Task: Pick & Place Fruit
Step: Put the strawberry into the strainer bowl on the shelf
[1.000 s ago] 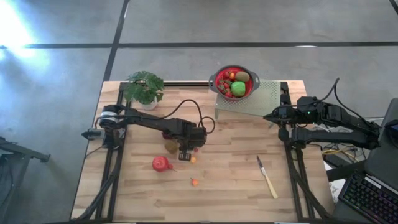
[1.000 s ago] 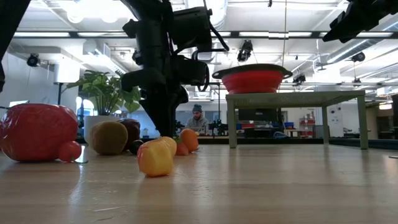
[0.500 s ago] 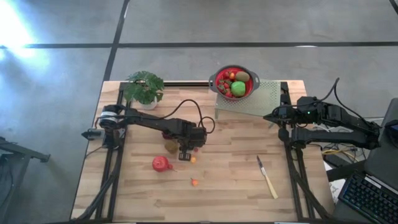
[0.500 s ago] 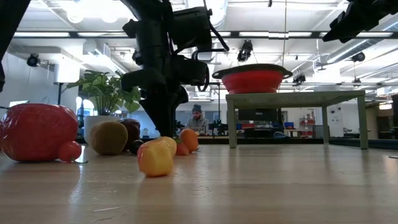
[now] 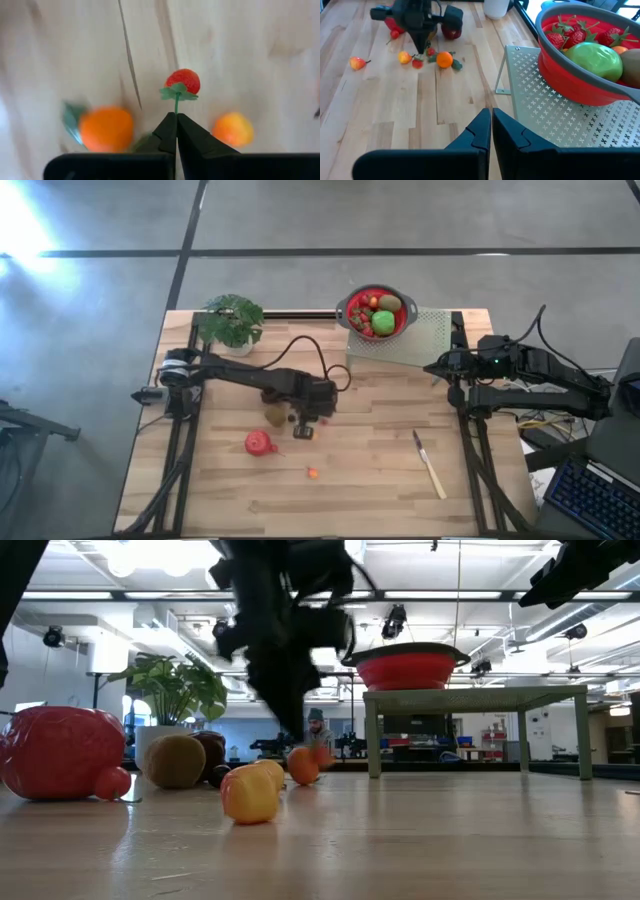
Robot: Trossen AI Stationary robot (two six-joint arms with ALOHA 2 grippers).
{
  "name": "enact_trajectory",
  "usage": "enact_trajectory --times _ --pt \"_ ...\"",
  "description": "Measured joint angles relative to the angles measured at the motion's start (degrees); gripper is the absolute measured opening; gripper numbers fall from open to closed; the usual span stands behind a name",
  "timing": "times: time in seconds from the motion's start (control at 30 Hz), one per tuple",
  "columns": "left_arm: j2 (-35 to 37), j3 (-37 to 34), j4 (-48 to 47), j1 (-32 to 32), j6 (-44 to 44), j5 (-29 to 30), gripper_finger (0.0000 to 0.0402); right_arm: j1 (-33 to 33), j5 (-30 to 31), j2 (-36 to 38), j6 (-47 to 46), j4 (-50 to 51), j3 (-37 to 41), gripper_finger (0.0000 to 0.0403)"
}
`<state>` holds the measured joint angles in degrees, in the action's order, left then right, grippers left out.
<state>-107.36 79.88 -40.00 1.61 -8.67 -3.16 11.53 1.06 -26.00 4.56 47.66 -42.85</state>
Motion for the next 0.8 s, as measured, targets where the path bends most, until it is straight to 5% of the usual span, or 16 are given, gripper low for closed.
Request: enact_trajectory --times 0.5,0.8 --pt "0.14 14.69 13.14 -0.50 -14.81 0.22 0.0006 0.00 0.00 -0.01 0.00 0.00 0.01 0.0013" --pt "0.16 19.23 25.04 -2.97 -22.05 7.43 0.0007 0.00 0.01 -0.02 0.00 0.00 0.01 0.0013"
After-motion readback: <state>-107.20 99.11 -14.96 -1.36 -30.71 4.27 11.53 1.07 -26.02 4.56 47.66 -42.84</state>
